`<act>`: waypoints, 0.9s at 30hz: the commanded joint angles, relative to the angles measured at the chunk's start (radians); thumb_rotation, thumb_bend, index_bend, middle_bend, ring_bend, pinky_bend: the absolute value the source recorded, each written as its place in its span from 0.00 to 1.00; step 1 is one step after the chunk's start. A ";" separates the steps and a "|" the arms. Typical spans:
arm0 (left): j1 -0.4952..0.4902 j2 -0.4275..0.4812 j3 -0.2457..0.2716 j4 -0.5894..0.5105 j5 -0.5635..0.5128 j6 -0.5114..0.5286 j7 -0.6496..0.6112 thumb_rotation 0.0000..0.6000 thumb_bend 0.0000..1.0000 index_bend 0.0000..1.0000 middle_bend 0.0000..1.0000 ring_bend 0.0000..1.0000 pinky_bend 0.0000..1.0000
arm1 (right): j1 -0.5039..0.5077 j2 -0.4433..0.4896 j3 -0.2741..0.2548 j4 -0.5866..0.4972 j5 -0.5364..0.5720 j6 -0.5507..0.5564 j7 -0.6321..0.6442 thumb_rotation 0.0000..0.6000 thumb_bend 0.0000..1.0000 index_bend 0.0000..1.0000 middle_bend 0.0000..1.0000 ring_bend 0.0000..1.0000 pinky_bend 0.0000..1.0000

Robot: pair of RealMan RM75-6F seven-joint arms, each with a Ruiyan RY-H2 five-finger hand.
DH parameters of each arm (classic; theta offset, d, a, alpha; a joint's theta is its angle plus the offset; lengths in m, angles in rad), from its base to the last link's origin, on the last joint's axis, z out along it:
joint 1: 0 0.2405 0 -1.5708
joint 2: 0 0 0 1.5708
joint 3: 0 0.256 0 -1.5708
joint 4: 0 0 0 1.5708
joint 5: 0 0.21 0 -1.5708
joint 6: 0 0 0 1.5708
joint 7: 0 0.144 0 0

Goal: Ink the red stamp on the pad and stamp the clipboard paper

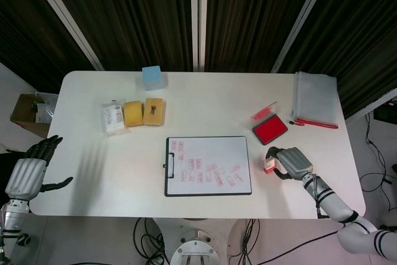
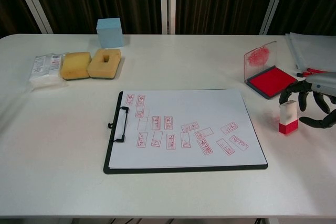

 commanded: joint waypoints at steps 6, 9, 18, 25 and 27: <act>0.000 0.001 0.001 -0.003 0.001 0.000 0.002 0.74 0.12 0.08 0.07 0.10 0.18 | -0.011 0.019 -0.008 -0.024 -0.010 0.017 -0.003 1.00 0.33 0.34 0.22 0.40 0.61; 0.000 0.001 0.001 -0.004 0.001 0.000 0.003 0.74 0.12 0.08 0.07 0.10 0.18 | -0.015 0.024 -0.012 -0.029 -0.013 0.021 0.000 1.00 0.33 0.34 0.22 0.40 0.61; -0.002 0.000 0.000 -0.005 0.001 -0.003 0.003 0.74 0.12 0.08 0.07 0.10 0.19 | -0.029 0.034 -0.018 -0.037 -0.023 0.041 0.007 1.00 0.33 0.35 0.22 0.40 0.61; -0.001 0.005 -0.001 -0.010 0.002 0.002 0.008 0.74 0.12 0.08 0.07 0.10 0.19 | -0.037 0.047 -0.020 -0.052 -0.043 0.069 0.023 1.00 0.33 0.36 0.22 0.40 0.61; 0.000 0.008 -0.001 -0.014 0.002 0.004 0.009 0.74 0.12 0.08 0.07 0.10 0.19 | -0.041 0.067 -0.022 -0.071 -0.059 0.091 0.027 1.00 0.32 0.36 0.22 0.40 0.61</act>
